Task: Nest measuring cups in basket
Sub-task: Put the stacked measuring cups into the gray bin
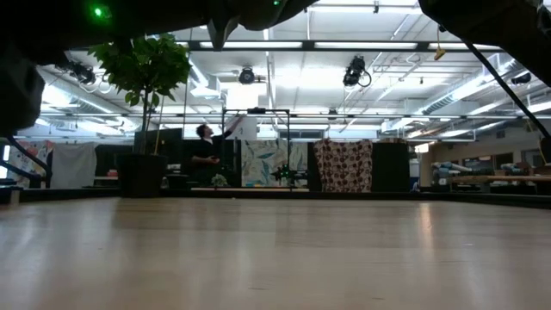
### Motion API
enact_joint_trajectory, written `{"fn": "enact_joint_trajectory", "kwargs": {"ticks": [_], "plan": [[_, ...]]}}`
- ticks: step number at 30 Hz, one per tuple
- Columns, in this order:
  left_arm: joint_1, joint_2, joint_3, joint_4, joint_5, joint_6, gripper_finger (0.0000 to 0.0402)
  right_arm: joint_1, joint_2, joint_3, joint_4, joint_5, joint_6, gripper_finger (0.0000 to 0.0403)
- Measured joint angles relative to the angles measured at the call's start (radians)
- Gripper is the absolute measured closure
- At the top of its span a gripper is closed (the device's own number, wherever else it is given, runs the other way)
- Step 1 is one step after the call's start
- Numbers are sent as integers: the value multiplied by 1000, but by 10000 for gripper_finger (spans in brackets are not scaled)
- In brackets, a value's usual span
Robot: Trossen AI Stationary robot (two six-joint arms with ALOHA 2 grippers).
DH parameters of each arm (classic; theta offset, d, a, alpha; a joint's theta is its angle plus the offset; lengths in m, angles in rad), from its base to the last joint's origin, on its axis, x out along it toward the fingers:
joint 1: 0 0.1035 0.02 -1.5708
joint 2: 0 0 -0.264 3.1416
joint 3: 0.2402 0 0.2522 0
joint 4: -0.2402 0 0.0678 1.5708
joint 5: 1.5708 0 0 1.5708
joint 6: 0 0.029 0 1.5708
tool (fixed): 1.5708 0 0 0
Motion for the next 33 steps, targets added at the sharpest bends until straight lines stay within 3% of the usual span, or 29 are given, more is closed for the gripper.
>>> {"fn": "enact_joint_trajectory", "kwargs": {"ticks": [16, 24, 33], "plan": [[3, 3, -1, 5, 15, -10, 308, -1, -4, -52, 58, 2, -14, 320], [1, 3, -1, -4, 14, -4, 309, -1, -14, -53, 59, -21, -11, 278], [2, 3, -1, -10, 19, -12, 309, -1, -19, -54, 55, -21, -14, 276]]}}
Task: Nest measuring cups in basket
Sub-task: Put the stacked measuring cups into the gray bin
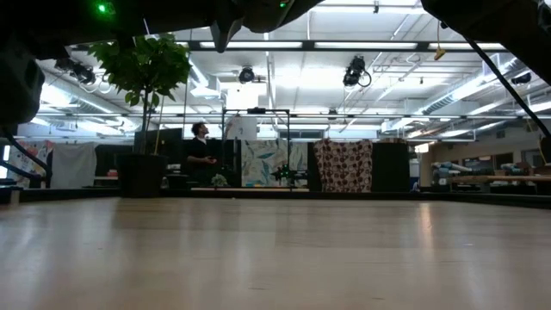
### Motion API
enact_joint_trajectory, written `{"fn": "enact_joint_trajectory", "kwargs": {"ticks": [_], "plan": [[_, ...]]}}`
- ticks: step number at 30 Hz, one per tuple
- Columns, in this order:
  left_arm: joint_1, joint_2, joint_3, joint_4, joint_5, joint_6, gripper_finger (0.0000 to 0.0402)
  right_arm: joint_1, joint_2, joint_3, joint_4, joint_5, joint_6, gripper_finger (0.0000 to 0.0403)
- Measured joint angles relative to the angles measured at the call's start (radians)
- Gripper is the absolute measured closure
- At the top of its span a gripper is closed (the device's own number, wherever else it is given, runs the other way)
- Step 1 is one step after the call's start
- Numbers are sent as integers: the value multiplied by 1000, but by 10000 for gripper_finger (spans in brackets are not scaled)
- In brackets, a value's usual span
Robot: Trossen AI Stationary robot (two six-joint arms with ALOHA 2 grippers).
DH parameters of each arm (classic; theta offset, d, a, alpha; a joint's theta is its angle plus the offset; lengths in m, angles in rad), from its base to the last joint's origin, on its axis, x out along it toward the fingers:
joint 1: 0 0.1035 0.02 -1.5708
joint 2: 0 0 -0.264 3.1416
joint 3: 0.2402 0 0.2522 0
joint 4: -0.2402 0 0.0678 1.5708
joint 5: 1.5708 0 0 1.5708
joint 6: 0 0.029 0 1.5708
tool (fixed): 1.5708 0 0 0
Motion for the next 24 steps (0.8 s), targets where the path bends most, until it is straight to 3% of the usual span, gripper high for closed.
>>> {"fn": "enact_joint_trajectory", "kwargs": {"ticks": [24], "plan": [[0, -2, -68, 104, 79, -20, 309, -1, 0, -2, -15, 8, -8, 274]]}}
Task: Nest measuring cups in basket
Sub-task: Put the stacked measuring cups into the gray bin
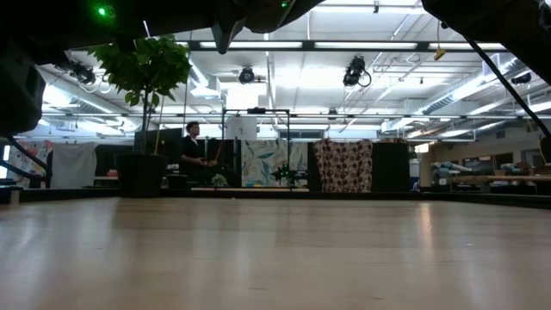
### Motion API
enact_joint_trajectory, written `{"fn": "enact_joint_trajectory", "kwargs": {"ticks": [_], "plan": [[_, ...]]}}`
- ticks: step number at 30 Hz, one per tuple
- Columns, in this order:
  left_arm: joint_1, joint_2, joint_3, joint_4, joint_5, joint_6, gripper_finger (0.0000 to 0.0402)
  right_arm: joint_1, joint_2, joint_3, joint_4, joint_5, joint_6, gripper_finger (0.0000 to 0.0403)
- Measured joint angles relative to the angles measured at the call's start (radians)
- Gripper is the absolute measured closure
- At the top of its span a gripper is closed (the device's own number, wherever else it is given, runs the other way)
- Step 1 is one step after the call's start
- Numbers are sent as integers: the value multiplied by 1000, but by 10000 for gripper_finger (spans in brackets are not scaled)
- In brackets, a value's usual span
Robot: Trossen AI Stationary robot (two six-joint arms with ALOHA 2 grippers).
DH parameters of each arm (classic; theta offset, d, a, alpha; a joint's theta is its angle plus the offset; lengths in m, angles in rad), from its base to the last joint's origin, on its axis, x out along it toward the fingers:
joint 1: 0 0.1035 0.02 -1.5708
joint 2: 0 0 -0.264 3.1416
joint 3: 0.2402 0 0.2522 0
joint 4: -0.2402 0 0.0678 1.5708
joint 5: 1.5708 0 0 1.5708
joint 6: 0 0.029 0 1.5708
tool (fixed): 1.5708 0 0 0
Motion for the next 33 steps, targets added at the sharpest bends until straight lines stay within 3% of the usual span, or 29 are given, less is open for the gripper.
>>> {"fn": "enact_joint_trajectory", "kwargs": {"ticks": [23, 25, 26, 33], "plan": [[-2, 0, 0, -3, 84, -43, 313, -2, 0, 0, 1, 90, -21, 274], [-7, 2, -1, 6, 122, -66, 377, -2, -4, 4, 13, 107, -21, 274], [-11, 3, -1, 3, 122, -73, 388, -3, -16, 4, 11, 110, -22, 274], [-39, 3, -1, 2, 152, -129, 390, 1, -59, 7, 50, 130, -11, 275]]}}
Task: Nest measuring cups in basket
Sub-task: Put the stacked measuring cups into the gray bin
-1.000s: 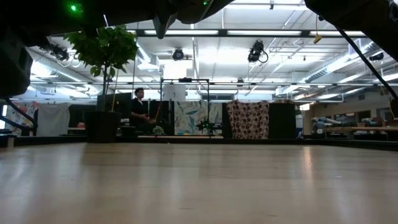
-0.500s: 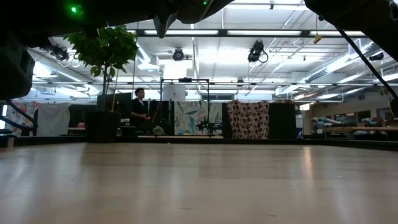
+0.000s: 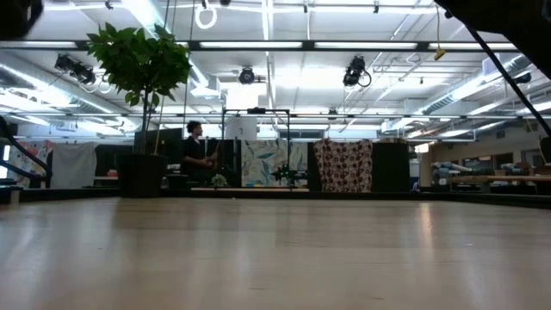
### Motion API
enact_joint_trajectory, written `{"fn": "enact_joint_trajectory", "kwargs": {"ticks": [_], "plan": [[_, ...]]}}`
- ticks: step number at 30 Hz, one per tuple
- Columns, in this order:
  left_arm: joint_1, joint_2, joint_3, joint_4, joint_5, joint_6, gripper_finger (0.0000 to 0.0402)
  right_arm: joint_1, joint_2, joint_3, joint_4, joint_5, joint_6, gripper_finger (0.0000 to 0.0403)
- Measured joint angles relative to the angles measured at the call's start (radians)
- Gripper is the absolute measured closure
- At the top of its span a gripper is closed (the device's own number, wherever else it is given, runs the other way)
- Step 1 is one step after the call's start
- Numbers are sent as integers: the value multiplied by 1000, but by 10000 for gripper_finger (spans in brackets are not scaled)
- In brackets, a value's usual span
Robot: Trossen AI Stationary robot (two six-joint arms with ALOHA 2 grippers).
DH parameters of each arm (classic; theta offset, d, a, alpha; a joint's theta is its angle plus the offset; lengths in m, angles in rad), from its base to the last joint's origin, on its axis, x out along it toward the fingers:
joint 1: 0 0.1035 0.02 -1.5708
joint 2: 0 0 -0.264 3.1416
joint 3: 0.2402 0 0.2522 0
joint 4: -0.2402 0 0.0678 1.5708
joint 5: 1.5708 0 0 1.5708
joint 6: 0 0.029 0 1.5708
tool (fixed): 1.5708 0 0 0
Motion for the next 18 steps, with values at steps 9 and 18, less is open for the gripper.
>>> {"fn": "enact_joint_trajectory", "kwargs": {"ticks": [9, 18], "plan": [[3, 0, 0, -2, 6, 13, 390, 2, 4, -3, 1, 16, -1, 282], [32, 0, 1, -38, -17, 61, 390, 2, 5, -4, 2, 100, -5, 282]]}}
